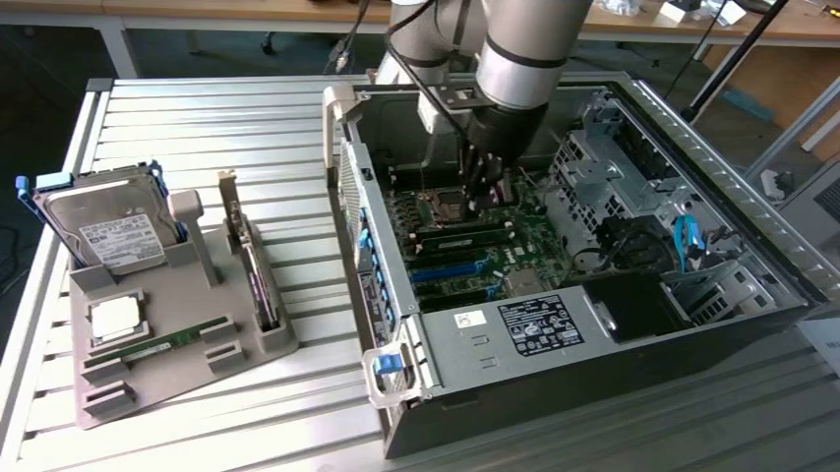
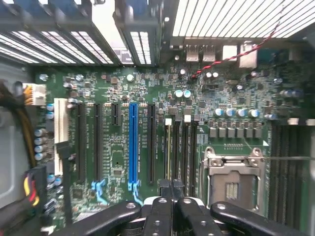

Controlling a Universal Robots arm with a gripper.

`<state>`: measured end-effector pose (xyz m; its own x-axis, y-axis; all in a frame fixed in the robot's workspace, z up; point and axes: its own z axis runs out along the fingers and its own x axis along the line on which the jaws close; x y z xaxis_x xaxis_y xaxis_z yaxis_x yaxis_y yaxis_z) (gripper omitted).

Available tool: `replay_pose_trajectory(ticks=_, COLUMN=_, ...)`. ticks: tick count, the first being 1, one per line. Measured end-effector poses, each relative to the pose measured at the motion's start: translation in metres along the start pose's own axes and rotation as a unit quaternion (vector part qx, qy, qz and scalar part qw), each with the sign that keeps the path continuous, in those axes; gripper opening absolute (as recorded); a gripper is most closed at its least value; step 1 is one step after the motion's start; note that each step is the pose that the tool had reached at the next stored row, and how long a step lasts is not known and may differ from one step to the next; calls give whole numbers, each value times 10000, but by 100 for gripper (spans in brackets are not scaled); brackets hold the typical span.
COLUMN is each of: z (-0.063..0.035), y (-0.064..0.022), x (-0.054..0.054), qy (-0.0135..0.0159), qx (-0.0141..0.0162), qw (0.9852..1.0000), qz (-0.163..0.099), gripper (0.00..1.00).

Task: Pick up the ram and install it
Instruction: 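Press down the ram until it locks into place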

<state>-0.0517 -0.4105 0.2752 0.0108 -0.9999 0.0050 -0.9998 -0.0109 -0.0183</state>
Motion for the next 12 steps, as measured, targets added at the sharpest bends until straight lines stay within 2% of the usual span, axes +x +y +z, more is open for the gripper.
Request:
replay_pose_trajectory(ticks=5, z=-196, y=-4, x=1, qy=-1, qx=0, qw=10000, qz=0, gripper=10)
replay_pose_trajectory(ticks=12, z=-206, y=-4, x=1, qy=-2, qx=1, qw=10000, qz=0, gripper=10)
